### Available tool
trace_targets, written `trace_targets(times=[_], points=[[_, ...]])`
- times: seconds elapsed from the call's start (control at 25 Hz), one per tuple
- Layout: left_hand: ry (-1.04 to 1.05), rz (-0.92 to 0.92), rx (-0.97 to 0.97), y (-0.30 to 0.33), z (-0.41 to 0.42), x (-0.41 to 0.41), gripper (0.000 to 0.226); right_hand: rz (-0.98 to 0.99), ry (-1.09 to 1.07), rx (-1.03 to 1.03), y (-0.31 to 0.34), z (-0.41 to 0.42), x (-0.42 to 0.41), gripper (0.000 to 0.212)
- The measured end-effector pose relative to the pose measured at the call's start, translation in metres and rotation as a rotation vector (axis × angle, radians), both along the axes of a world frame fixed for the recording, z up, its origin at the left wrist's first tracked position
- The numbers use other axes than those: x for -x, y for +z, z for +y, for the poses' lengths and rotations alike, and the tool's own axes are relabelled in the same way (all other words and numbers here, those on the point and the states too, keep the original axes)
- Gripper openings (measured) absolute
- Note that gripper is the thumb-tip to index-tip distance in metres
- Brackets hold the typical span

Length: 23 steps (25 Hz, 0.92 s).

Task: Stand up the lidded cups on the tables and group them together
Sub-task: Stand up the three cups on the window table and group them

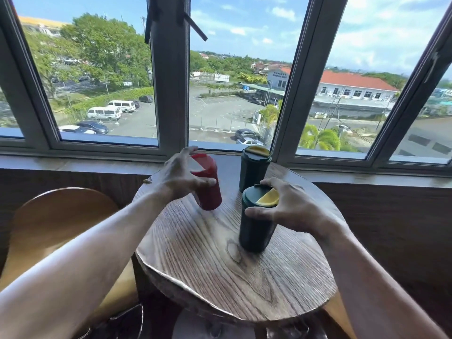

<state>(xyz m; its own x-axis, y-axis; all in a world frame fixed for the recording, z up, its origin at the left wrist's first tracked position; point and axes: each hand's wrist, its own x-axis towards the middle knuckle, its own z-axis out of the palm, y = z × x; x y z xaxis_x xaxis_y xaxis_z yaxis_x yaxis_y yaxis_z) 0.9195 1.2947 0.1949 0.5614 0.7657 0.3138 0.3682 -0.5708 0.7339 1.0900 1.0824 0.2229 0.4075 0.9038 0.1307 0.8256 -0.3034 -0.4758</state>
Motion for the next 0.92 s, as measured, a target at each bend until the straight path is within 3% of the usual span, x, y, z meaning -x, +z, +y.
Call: trace_targets(times=[0.12, 0.36, 0.52, 0.64, 0.92], points=[[-0.075, 0.192, -0.183, 0.012, -0.027, -0.015, 0.105, 0.009, 0.01, -0.019, -0.002, -0.001, -0.001, 0.085], [-0.137, 0.292, -0.129, 0.015, -0.04, -0.008, 0.103, -0.004, 0.126, 0.025, -0.001, -0.005, -0.006, 0.103], [-0.121, 0.187, 0.066, 0.02, -0.036, 0.003, 0.105, 0.011, 0.136, -0.038, -0.004, -0.006, -0.008, 0.097], [-0.144, 0.166, 0.093, 0.018, -0.043, 0.004, 0.116, 0.011, 0.12, -0.088, -0.006, -0.002, -0.008, 0.092], [-0.136, 0.175, 0.076, 0.016, -0.053, 0.0, 0.112, -0.013, 0.148, -0.039, -0.006, 0.004, -0.022, 0.095]])
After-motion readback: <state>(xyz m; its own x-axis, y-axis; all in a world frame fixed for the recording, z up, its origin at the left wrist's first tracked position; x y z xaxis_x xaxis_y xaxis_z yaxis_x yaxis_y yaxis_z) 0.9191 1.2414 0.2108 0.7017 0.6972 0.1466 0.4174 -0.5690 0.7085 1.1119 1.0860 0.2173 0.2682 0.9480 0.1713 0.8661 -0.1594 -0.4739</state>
